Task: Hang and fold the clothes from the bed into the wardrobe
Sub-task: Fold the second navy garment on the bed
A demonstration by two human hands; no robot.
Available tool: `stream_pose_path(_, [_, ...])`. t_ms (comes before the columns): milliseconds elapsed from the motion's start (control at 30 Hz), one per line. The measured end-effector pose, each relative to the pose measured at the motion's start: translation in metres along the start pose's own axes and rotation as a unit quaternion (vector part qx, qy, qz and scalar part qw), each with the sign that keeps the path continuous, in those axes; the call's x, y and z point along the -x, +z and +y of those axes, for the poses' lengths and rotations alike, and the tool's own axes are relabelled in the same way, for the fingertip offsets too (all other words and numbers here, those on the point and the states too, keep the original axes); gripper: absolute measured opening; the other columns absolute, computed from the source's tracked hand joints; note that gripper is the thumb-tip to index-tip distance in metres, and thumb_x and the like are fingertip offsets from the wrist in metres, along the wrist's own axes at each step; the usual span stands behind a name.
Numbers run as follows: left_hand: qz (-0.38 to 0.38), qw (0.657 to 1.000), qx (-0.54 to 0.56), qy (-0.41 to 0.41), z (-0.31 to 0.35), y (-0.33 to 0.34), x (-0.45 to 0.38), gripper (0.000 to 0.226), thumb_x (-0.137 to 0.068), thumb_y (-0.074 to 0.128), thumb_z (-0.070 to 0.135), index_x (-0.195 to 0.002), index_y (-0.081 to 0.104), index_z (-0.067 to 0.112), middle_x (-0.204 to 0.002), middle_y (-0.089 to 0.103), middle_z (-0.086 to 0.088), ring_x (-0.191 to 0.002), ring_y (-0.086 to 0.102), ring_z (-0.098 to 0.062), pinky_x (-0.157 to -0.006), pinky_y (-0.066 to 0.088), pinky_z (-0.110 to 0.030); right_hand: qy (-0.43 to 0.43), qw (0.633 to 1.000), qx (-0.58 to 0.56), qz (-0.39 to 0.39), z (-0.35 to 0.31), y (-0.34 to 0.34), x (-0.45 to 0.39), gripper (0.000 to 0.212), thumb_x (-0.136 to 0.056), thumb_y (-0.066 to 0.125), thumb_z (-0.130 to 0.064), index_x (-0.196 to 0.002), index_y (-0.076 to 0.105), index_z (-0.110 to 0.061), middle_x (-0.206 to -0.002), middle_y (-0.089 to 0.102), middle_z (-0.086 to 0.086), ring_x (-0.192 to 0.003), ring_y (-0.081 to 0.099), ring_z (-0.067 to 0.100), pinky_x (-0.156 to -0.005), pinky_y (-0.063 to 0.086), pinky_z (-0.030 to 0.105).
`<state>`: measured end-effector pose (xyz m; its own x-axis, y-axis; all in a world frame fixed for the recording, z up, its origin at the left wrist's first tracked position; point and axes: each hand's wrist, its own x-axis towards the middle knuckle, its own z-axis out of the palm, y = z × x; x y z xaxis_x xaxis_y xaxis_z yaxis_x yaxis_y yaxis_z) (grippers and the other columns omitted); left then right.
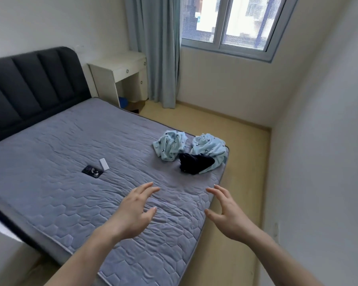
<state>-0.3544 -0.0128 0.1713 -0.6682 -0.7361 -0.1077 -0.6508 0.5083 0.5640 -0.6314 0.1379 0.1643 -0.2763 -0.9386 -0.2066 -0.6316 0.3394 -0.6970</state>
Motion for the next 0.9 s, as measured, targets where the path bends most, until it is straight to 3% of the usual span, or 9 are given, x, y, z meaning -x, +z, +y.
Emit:
stream_pose_path(433, [-0.015, 0.998, 0.019, -0.057, -0.028, 0.007, -0.175, 0.057, -0.099, 0.058, 0.038, -0.153, 0.039, 0.037, -0.163, 0.028, 0.013, -0.150, 0.026, -0.011, -0.123, 0.023, -0.031, 0.039, 0.997, 0.033, -0.054, 0.061, -0.050, -0.178, 0.059, -0.099, 0.063, -0.044, -0.152, 0.036, -0.043, -0.165, 0.014, -0.022, -0.147, 0.028, 0.004, -0.102, 0.029, 0.016])
stream_pose_path(600, [-0.011, 0.994, 0.027, -0.106, -0.037, 0.016, -0.229, 0.057, -0.100, 0.057, 0.038, -0.154, 0.037, 0.037, -0.164, 0.025, 0.014, -0.150, 0.025, -0.012, -0.124, 0.022, -0.033, 0.033, 0.993, 0.054, -0.104, 0.089, -0.062, -0.260, 0.059, -0.099, 0.062, -0.043, -0.153, 0.036, -0.042, -0.166, 0.016, -0.017, -0.151, 0.026, 0.008, -0.110, 0.030, 0.022])
stream_pose_path(900, [0.028, 0.964, 0.057, -0.260, -0.045, 0.055, -0.342, 0.054, -0.100, 0.058, 0.031, -0.151, 0.042, 0.033, -0.162, 0.029, 0.011, -0.149, 0.031, -0.014, -0.122, 0.023, -0.030, 0.036, 0.973, 0.082, -0.213, 0.161, -0.090, -0.455, 0.058, -0.096, 0.063, -0.032, -0.150, 0.042, -0.036, -0.163, 0.025, -0.010, -0.115, 0.046, 0.001, -0.071, 0.044, 0.009])
